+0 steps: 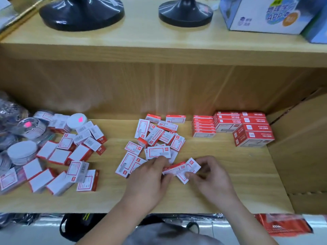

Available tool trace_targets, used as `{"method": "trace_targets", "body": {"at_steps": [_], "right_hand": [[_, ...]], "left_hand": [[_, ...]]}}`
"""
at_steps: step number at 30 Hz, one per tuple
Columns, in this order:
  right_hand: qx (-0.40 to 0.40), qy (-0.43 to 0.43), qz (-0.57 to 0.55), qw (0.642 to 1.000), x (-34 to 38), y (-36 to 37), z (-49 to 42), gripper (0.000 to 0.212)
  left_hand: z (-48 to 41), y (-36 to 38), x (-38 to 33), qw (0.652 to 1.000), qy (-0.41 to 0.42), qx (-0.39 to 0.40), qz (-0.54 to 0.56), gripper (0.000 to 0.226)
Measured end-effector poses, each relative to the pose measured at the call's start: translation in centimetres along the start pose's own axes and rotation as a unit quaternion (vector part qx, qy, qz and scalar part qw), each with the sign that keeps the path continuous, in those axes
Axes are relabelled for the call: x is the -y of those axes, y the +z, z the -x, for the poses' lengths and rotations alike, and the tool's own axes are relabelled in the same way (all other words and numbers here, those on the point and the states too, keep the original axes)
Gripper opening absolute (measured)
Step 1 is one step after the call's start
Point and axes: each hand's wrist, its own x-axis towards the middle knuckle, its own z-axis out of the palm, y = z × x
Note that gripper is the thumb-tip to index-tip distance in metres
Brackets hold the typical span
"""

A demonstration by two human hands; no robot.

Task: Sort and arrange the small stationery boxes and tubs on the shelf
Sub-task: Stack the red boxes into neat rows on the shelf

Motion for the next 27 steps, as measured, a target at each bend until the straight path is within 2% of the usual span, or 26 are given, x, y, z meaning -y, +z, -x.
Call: {"method": "trace_targets", "body": {"at_steps": [3, 9, 12, 14, 16, 18, 19, 23, 27], "right_hand": [[-0.002, 0.078, -0.123, 0.989, -0.2, -1.3, -0.3, 0.039], [-0.082, 0.091, -0.213, 0.969, -0.8, -3.7, -1.2, 0.045], [-0.107, 0.058, -0.215, 0.969, -0.6, -3.3, -2.2, 0.040], [-0.103, 0.049, -0.219, 0.969, -0.8, -2.9, -2.3, 0.038], [-0.084, 0.032, -0.218, 0.972, -0.9, -2.9, -2.5, 0.037], [-0.068, 0.001, -0.200, 0.977, -1.4, -3.8, -2.9, 0.036], [-0.062, -0.016, -0.178, 0.982, -1.8, -4.4, -3.3, 0.035], [-0.052, -0.041, -0.139, 0.988, -2.9, -5.8, -4.6, 0.035], [-0.040, -0.045, -0.171, 0.983, -3.1, -5.7, -6.5, 0.034]], "left_hand": [[-0.6, 0.0, 0.2, 0.993, -0.012, 0.034, 0.108, 0.022], [-2.7, 0.2, -0.4, 0.981, 0.077, 0.125, 0.129, 0.016], [-4.5, 1.2, -2.4, 0.981, 0.115, 0.120, 0.096, 0.015], [-5.6, 1.8, -3.7, 0.984, 0.100, 0.120, 0.080, 0.018], [-6.5, 2.1, -4.2, 0.987, 0.073, 0.126, 0.067, 0.030], [-7.2, 2.4, -4.6, 0.986, 0.085, 0.138, 0.021, 0.050], [-7.5, 2.5, -4.8, 0.985, 0.098, 0.143, -0.001, 0.051], [-7.0, 2.9, -5.6, 0.983, 0.115, 0.145, -0.017, 0.037], [-8.3, 3.1, -5.8, 0.990, 0.099, 0.096, -0.016, 0.028]]}}
